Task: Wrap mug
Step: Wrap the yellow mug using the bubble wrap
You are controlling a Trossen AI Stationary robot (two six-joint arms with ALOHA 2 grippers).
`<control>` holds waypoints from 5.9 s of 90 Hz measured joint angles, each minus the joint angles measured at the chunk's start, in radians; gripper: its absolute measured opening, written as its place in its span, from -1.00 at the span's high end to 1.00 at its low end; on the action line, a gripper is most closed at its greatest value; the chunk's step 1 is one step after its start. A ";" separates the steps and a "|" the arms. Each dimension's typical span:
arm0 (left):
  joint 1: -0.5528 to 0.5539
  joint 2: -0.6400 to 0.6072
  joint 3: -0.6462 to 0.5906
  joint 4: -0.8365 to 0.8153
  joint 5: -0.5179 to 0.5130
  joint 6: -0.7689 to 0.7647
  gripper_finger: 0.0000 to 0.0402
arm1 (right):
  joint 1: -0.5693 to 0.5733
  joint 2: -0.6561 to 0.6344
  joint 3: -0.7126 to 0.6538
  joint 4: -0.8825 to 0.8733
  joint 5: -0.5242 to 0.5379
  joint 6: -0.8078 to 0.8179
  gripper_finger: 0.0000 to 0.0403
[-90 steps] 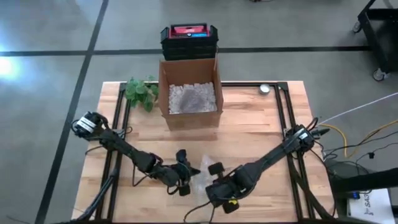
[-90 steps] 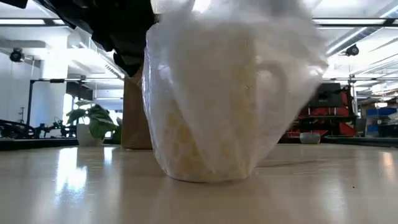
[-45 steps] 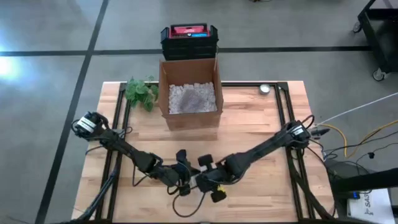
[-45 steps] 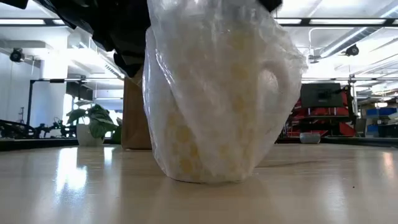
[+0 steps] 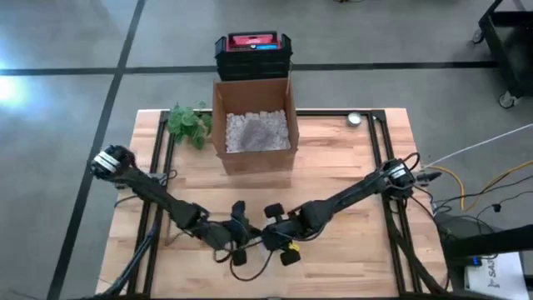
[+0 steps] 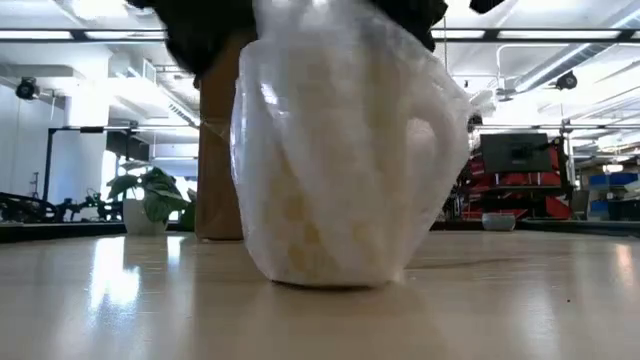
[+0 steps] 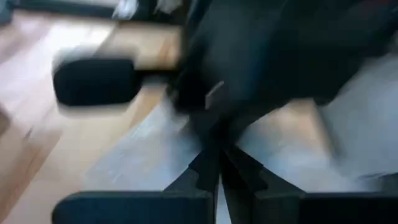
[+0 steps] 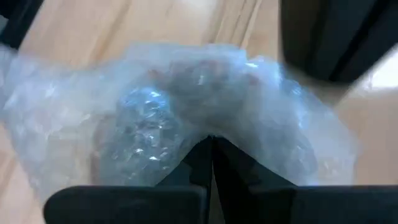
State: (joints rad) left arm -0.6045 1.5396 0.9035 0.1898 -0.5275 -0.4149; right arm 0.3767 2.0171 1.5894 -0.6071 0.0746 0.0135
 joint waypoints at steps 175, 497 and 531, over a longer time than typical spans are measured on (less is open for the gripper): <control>0.044 0.190 -0.001 0.123 0.042 0.038 1.00 | -0.004 0.062 0.041 -0.075 -0.071 0.027 1.00; 0.050 0.212 0.116 -0.114 0.037 0.115 1.00 | -0.005 0.116 0.146 -0.188 -0.071 0.018 1.00; 0.049 0.212 0.115 -0.108 0.039 0.123 1.00 | -0.009 0.034 0.145 -0.231 -0.041 -0.010 1.00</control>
State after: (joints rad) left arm -0.5550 1.7518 1.0187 0.0823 -0.4883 -0.2916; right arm 0.3678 2.0507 1.7349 -0.8381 0.0334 0.0037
